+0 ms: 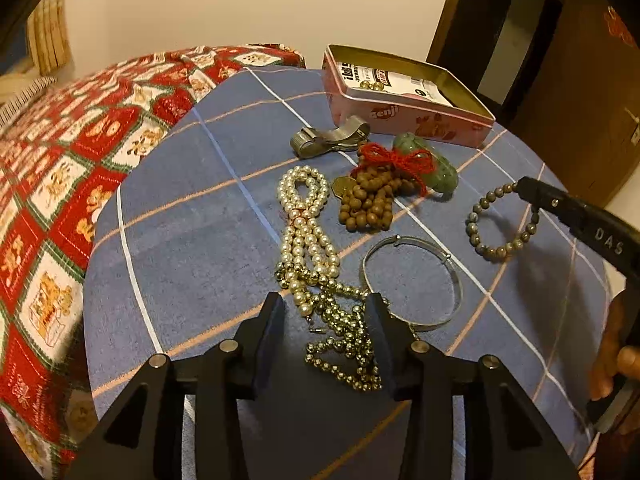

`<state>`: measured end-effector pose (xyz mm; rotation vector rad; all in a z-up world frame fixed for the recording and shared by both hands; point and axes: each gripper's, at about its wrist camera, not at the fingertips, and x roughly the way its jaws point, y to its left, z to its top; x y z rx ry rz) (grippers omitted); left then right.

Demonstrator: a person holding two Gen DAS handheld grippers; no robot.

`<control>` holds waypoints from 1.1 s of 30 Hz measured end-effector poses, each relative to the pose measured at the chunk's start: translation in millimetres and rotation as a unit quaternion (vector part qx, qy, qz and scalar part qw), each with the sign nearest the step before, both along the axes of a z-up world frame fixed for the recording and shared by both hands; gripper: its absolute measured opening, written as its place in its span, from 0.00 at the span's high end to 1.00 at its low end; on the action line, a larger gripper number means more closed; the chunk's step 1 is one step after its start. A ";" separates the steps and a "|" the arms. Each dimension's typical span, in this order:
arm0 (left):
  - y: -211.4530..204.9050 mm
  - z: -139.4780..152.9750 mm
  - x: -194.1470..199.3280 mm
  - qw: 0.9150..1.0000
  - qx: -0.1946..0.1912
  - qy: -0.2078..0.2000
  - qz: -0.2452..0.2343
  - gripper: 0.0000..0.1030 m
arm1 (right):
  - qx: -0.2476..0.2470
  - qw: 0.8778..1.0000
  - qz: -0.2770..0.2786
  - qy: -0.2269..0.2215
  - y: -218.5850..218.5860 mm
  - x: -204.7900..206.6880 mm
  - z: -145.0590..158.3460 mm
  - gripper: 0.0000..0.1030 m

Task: Organize jewelry
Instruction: 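Grasp the dark bead bracelet with the right gripper while the left gripper grasps the silver chain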

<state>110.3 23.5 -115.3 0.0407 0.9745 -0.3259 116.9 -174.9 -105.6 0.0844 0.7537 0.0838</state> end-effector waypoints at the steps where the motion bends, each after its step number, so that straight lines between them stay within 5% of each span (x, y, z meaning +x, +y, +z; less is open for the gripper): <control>1: -1.6 -0.1 -0.5 1.000 0.002 0.000 -0.002 0.54 | -0.001 1.000 0.000 -0.001 0.0 -0.7 0.5 0.90; 4: 1.0 0.9 -2.8 1.000 -0.016 0.005 -0.003 0.57 | 0.002 1.000 -0.003 -0.003 -2.2 -2.7 2.6 0.90; 5: 2.7 1.6 -4.5 1.000 -0.026 0.009 -0.005 0.86 | 0.003 1.000 -0.005 -0.004 -3.4 -3.1 3.5 0.90; 6: 2.7 2.4 -5.9 0.999 -0.030 0.012 -0.007 0.96 | 0.006 1.000 -0.006 -0.004 -4.6 -3.6 4.2 0.90; 12: 6.6 14.2 -18.8 1.000 -0.027 0.003 -0.014 0.95 | 0.010 1.000 -0.009 -0.007 -6.7 -5.3 7.5 0.90; 14: 5.3 10.6 -18.7 1.000 -0.023 0.017 -0.013 0.85 | 0.014 1.000 -0.009 -0.007 -6.6 -5.4 8.2 0.90; 17: -0.8 7.7 -21.3 1.000 -0.008 0.010 -0.013 0.45 | 0.014 1.000 -0.007 -0.008 -5.3 -6.5 9.3 0.90; 18: -2.7 7.8 -22.6 1.000 -0.008 0.004 -0.015 0.39 | 0.014 1.000 -0.006 -0.009 -5.6 -6.9 9.6 0.90; 23: -13.6 -0.8 -23.1 1.000 0.007 -0.008 -0.017 0.38 | 0.015 1.000 -0.008 -0.009 -6.4 -7.2 10.0 0.90; 25: -16.7 -1.6 -25.9 0.999 0.008 -0.015 -0.029 0.46 | 0.015 1.000 -0.008 -0.009 -6.9 -7.6 9.7 0.90; 27: -13.4 -0.1 -26.2 0.999 -0.014 -0.009 -0.038 0.79 | 0.022 1.000 -0.008 -0.010 -9.0 -8.4 10.7 0.90; 33: -1.8 8.9 -28.8 0.999 -0.039 -0.014 -0.029 0.87 | 0.029 0.999 -0.002 -0.030 -10.8 -15.1 22.6 0.90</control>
